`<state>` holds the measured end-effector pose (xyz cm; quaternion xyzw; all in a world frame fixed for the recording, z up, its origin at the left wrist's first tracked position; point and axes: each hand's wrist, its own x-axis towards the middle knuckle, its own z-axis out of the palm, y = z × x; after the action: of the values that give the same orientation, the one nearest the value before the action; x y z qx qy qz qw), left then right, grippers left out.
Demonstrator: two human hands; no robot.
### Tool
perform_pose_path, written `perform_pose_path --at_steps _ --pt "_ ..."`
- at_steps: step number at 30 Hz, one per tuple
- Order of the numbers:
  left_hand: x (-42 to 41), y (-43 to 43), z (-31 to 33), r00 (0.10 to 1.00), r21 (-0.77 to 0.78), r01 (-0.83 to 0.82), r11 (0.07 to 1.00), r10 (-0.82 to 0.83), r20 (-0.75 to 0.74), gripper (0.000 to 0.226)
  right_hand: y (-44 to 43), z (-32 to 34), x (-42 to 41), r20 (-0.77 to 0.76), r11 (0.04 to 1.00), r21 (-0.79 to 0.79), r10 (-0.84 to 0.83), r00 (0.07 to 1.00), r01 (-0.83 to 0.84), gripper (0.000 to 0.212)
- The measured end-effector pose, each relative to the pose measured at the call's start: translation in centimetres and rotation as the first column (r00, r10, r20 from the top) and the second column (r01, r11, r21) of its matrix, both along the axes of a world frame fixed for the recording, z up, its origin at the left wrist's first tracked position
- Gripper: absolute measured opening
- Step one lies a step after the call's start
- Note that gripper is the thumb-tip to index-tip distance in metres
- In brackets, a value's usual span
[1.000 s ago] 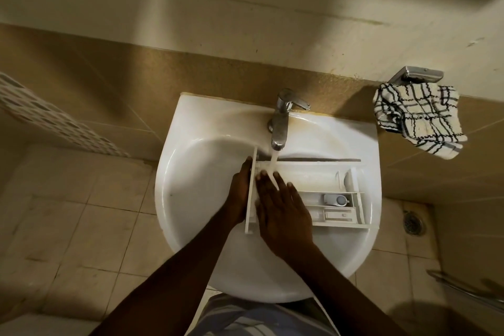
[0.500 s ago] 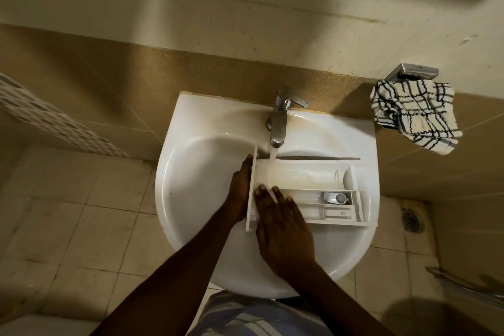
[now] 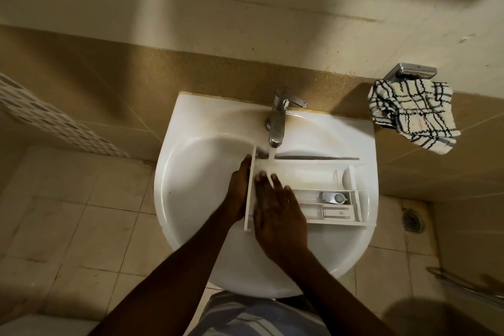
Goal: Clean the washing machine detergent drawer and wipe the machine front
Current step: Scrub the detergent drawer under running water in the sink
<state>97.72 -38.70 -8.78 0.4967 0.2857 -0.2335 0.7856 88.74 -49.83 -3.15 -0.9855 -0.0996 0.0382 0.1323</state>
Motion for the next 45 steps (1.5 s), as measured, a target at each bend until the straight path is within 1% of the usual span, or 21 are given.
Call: perform_pose_path --at_steps 3,4,6,8,10,13,17,19,22,24,27,29,30,31,33,37,39,41,45 --pt "0.2 0.0 -0.4 1.000 -0.029 0.024 0.999 -0.024 0.006 0.078 -0.6 0.4 -1.7 0.039 0.999 0.012 0.051 0.998 -0.052 0.054" --pt "0.2 0.0 -0.5 1.000 -0.028 0.027 0.999 -0.027 0.008 0.079 -0.7 0.2 -1.0 0.049 0.998 0.006 0.070 0.996 -0.070 0.053" --pt "0.1 0.0 -0.7 1.000 -0.027 0.023 0.999 -0.023 0.016 0.066 -0.6 -0.1 1.6 0.043 0.998 -0.020 0.060 0.997 -0.060 0.054" --pt "0.0 -0.1 -0.4 1.000 -0.043 0.007 0.999 -0.007 0.019 0.050 -0.2 -0.1 4.9 0.012 0.999 0.010 -0.051 0.999 0.051 0.053" --pt "-0.2 -0.1 -0.1 0.999 -0.034 0.016 0.999 -0.015 0.028 0.048 0.0 -0.6 7.0 -0.058 0.986 0.048 -0.156 0.986 0.159 0.054" --pt "-0.3 -0.1 -0.1 0.999 -0.050 0.000 0.999 0.002 0.045 0.051 0.3 -1.3 6.5 -0.072 0.992 -0.005 -0.129 0.989 0.129 0.060" --pt "-0.2 -0.1 -0.3 1.000 -0.034 -0.001 0.999 0.001 0.003 0.068 0.1 -0.3 0.1 -0.041 0.999 -0.038 -0.010 0.999 0.008 0.059" --pt "0.0 -0.1 -0.2 1.000 -0.015 0.006 1.000 -0.006 -0.017 0.068 -0.3 0.2 -2.3 -0.019 0.999 -0.029 0.027 0.999 -0.027 0.057" --pt "-0.1 -0.1 -0.2 1.000 -0.021 0.003 1.000 -0.003 -0.005 0.071 -0.6 -0.1 -0.7 0.019 0.997 -0.055 0.061 0.998 -0.060 0.056" --pt "-0.1 -0.3 0.0 1.000 -0.025 -0.017 1.000 0.017 0.012 0.067 -0.4 -0.5 2.6 0.031 0.997 -0.071 0.024 0.999 -0.021 0.056" --pt "-0.3 -0.3 0.0 0.999 -0.020 -0.013 1.000 0.014 0.039 0.060 0.1 -0.4 6.9 -0.039 0.993 0.003 -0.120 0.992 0.121 0.054" --pt "-0.4 -0.2 -0.1 0.999 -0.033 -0.012 0.999 0.013 0.039 0.056 0.6 -0.4 7.0 0.005 0.984 0.057 -0.171 0.985 0.170 0.055" --pt "-0.4 -0.2 -0.2 0.999 -0.043 -0.024 0.999 0.025 0.033 0.055 0.8 -0.3 6.3 0.041 0.982 0.074 -0.177 0.983 0.174 0.055" --pt "-0.3 -0.2 -0.2 0.999 -0.042 -0.037 0.998 0.038 0.025 0.055 0.8 -0.2 5.1 0.061 0.989 0.052 -0.144 0.988 0.141 0.056" --pt "-0.2 -0.1 0.2 0.999 -0.021 -0.031 0.999 0.031 0.007 0.061 0.6 -0.3 2.0 0.043 0.999 -0.037 -0.035 0.998 0.037 0.058" --pt "-0.2 -0.2 0.7 0.999 -0.006 -0.016 1.000 0.016 -0.045 0.072 -1.0 -0.4 -2.9 0.029 0.999 -0.034 0.027 0.999 -0.026 0.057" --pt "-0.2 -0.2 0.0 0.998 -0.033 0.015 0.999 -0.017 -0.058 0.083 -2.0 -0.5 -3.4 0.023 0.999 -0.031 0.016 1.000 -0.015 0.057" --pt "-0.1 0.4 -0.8 0.997 -0.057 0.037 0.998 -0.041 -0.070 0.087 -3.0 -0.4 -2.7 0.027 1.000 -0.004 -0.018 0.999 0.018 0.058" --pt "-0.4 2.0 2.0 0.997 0.005 0.038 0.999 -0.038 -0.064 0.076 -4.3 1.3 0.8 0.060 0.992 0.045 -0.117 0.991 0.115 0.066"
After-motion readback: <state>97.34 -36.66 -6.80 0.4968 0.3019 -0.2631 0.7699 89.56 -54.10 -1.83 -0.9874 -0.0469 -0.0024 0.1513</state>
